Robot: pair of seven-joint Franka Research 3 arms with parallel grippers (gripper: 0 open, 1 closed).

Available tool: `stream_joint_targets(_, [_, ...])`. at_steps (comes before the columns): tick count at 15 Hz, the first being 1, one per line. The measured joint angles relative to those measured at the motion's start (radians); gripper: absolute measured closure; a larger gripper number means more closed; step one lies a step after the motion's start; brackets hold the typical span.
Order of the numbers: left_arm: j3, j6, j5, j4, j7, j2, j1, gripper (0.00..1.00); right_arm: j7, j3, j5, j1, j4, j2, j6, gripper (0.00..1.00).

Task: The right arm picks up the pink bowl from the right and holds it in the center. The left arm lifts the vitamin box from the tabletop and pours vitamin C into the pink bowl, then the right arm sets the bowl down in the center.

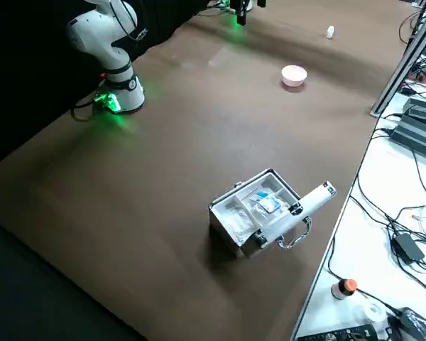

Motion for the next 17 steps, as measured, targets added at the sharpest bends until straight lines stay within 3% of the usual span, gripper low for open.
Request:
stream_joint_targets(2, [0.041, 0.000, -0.013, -0.023, 0.002, -0.036, -0.038, 0.00, 0.000, -0.021, -0.015, 0.037, -0.018, 0.000, 0.007, 0.02])
stream_joint_targets(4, [0.046, 0.002, -0.017, -0.050, 0.031, -0.065, -0.036, 0.00, 0.002, -0.109, -0.022, 0.130, -0.030, 0.000, 0.018, 0.02])
stream_joint_targets(7, [0.050, 0.003, -0.019, -0.058, 0.046, -0.070, -0.036, 0.00, 0.001, -0.191, -0.023, 0.192, -0.043, -0.002, 0.039, 0.02])
stream_joint_targets(17, [0.054, 0.018, -0.020, -0.047, 0.047, -0.057, -0.035, 0.00, 0.000, -0.206, -0.023, 0.211, -0.071, -0.044, 0.045, 0.02])
